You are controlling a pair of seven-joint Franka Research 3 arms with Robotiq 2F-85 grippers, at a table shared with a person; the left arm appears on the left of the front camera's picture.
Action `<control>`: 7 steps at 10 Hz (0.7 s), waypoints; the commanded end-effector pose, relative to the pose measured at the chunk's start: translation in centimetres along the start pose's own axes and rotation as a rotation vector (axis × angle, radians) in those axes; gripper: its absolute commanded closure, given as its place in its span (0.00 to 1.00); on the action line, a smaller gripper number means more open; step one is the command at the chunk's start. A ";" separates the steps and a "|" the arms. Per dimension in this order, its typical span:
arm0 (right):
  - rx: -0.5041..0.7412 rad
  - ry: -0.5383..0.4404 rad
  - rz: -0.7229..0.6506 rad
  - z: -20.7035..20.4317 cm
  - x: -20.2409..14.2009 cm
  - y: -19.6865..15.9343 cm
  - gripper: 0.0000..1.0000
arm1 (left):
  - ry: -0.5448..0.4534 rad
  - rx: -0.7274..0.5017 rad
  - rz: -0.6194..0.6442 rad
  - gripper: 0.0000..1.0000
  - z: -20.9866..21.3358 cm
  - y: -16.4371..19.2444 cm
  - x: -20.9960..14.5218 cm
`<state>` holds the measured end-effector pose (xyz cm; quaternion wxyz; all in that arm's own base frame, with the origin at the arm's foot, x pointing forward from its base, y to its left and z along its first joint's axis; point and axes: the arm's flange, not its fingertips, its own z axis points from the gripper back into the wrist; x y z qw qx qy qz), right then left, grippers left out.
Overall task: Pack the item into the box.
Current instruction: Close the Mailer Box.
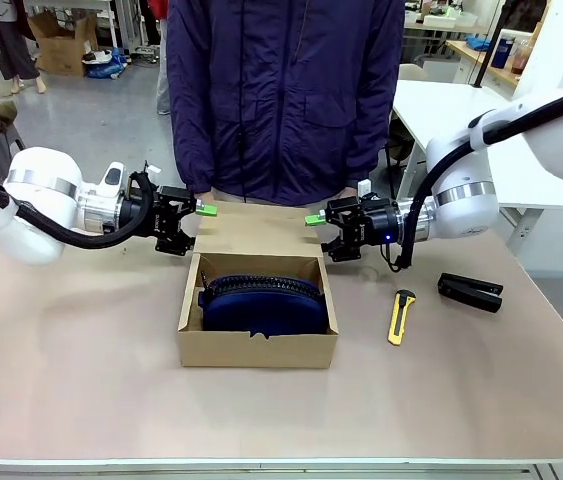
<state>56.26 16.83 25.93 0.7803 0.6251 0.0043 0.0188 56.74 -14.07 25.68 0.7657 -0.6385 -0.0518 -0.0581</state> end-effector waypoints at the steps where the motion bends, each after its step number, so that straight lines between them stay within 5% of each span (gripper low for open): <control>1: 0.010 0.014 -0.027 -0.1 0.7 0.1 0.40 | 0.038 -0.013 -0.045 0.39 0.7 0.3 0.0; 2: 0.010 0.010 -0.031 -0.1 0.7 0.0 0.56 | 0.049 -0.017 -0.052 0.25 0.6 0.3 0.0; 3: 0.002 0.022 -0.033 -0.3 0.7 0.0 0.60 | 0.049 -0.023 -0.057 0.59 0.5 0.3 0.0; 7: 0.016 0.035 -0.022 -0.4 0.3 -0.2 0.60 | 0.040 -0.032 -0.059 0.59 0.4 0.3 0.2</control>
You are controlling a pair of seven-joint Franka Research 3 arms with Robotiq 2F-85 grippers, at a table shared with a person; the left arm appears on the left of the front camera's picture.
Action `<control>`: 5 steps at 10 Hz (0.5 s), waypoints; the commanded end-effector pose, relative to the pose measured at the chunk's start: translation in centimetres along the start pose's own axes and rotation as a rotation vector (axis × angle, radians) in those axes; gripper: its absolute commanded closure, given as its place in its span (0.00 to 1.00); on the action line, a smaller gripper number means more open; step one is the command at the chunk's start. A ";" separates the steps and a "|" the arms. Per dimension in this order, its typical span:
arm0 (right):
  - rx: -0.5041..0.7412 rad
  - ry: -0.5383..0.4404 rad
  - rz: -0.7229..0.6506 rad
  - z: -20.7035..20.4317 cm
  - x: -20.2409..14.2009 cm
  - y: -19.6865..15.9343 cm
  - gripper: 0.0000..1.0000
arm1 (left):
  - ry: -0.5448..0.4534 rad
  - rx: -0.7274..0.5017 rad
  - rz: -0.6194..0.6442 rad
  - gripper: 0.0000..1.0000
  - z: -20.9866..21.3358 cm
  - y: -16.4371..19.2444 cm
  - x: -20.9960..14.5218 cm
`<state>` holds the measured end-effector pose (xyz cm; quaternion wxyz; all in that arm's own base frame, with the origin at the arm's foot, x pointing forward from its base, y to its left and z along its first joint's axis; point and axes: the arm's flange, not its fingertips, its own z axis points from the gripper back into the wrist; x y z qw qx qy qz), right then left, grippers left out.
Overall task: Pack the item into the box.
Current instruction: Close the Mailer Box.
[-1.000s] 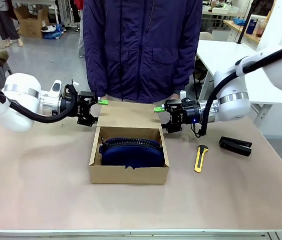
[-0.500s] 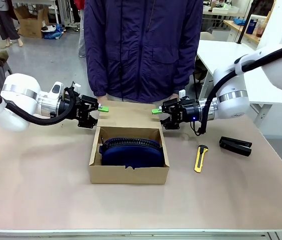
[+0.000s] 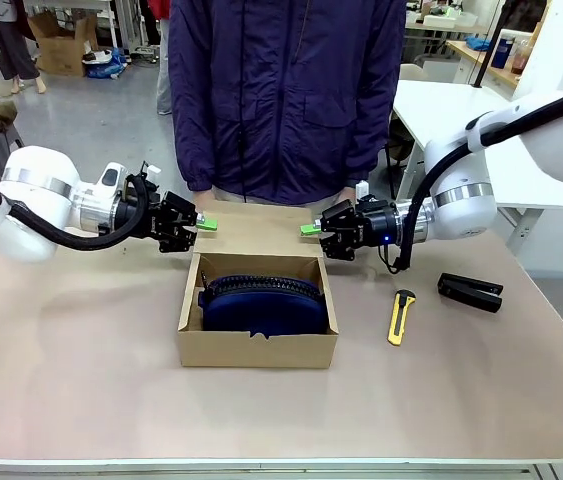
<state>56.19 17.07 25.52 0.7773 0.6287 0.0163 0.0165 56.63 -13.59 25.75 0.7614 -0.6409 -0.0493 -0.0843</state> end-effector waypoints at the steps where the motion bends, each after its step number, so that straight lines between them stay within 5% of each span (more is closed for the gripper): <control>1: 0.008 0.019 0.000 0.0 0.3 0.2 0.60 | 0.012 -0.022 -0.019 0.59 -0.3 0.4 0.4; 5: 0.018 -0.026 0.104 0.3 -0.5 1.2 0.60 | -0.023 -0.034 -0.111 0.59 -0.1 -0.9 0.3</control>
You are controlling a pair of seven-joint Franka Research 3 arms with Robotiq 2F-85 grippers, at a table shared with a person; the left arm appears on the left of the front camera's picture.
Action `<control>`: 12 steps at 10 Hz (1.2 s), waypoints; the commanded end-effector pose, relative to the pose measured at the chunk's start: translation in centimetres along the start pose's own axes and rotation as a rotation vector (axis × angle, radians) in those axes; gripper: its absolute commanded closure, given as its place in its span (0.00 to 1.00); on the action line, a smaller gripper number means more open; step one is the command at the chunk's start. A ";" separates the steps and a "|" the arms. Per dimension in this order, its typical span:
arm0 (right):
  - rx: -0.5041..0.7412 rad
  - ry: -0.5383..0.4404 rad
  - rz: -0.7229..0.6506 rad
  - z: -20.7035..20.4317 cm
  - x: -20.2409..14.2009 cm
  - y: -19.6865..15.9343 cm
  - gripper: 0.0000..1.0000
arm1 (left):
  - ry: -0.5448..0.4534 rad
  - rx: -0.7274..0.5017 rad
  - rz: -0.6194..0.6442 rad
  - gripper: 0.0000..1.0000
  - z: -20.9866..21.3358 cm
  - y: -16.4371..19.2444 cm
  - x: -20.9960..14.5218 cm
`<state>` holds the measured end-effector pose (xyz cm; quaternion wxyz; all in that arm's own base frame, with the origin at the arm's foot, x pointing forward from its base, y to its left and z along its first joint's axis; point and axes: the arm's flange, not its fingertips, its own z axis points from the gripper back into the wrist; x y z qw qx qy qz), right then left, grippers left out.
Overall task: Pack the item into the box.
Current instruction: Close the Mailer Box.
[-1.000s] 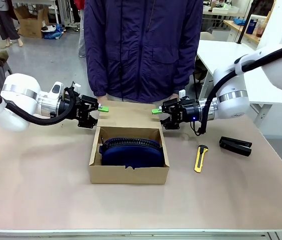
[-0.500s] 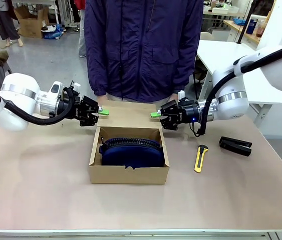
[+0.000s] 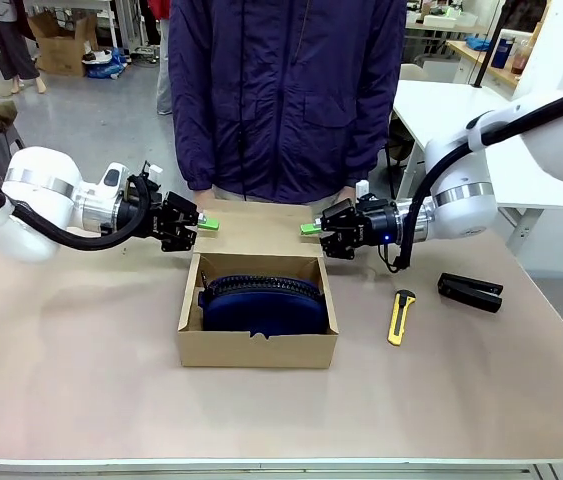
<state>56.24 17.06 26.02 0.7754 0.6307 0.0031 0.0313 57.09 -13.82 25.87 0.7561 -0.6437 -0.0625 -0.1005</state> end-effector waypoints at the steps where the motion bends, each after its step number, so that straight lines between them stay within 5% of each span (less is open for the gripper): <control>1: 0.003 -0.042 0.125 0.3 -1.0 1.6 0.60 | -0.052 -0.005 -0.128 0.59 0.2 -1.9 -0.3; 6: -0.061 -0.145 0.465 0.6 -4.2 5.3 0.60 | -0.121 0.040 -0.331 0.59 0.1 -6.0 -2.5; 9: -0.060 -0.158 0.681 -0.2 -5.2 5.6 0.60 | -0.155 0.159 -0.569 0.59 0.1 -6.6 -4.3; 12: -0.035 -0.136 0.841 -0.5 -6.2 5.2 0.60 | -0.205 0.137 -0.741 0.59 0.0 -8.0 -5.8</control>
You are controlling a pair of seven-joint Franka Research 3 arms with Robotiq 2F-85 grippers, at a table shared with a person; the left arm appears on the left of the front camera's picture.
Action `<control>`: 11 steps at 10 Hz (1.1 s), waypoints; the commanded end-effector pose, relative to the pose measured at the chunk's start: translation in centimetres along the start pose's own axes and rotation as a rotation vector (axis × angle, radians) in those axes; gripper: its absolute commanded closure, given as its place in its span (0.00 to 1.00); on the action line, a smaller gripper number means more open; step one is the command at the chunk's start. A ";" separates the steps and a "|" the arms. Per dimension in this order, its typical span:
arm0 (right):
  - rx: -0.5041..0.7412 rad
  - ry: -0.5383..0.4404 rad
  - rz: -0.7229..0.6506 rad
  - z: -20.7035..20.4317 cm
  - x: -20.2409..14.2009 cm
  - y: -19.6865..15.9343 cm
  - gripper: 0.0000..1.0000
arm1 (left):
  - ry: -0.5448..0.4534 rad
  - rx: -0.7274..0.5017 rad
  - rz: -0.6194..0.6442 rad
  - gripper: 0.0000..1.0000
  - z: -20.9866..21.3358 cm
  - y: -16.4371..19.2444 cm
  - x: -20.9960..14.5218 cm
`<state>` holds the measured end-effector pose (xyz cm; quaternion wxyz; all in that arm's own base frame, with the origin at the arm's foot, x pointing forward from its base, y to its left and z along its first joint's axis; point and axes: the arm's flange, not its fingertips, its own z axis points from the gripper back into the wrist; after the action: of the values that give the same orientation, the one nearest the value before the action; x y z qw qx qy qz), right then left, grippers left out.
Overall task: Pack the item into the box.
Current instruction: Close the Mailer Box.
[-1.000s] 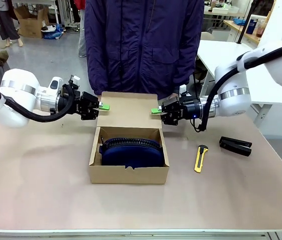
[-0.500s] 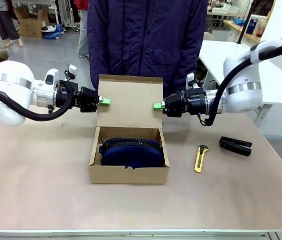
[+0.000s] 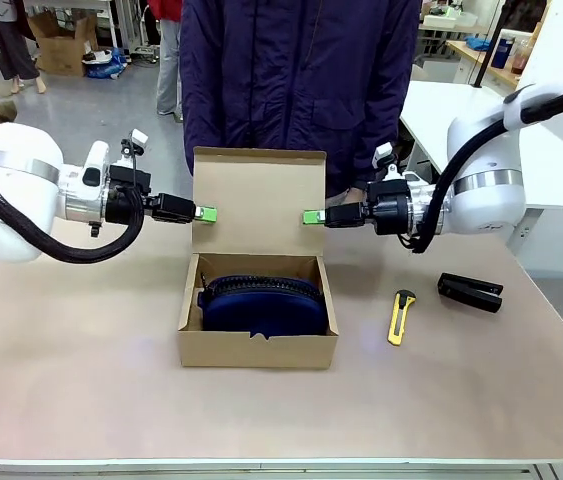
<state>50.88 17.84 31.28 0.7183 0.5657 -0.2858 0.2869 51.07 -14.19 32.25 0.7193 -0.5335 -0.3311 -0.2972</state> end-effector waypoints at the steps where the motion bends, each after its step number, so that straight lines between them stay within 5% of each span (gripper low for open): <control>1: 0.014 -0.022 0.011 -0.5 -1.0 0.6 0.60 | -0.117 -0.001 0.000 0.59 -0.3 -1.2 -0.5; 2: 0.000 0.000 0.000 0.0 0.0 0.0 0.60 | 0.000 0.000 0.000 0.59 0.0 0.0 0.0; 9: 0.002 0.002 0.009 0.0 -0.4 0.0 0.59 | -0.012 0.002 -0.007 0.59 0.0 0.0 -0.4; 11: 0.030 0.022 0.131 0.0 -0.8 0.4 0.59 | -0.105 -0.016 -0.115 0.59 1.3 -0.9 -0.8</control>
<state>50.53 17.81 30.94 0.7113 0.5598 -0.2923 0.3086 50.86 -13.73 32.21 0.7051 -0.5326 -0.3577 -0.3019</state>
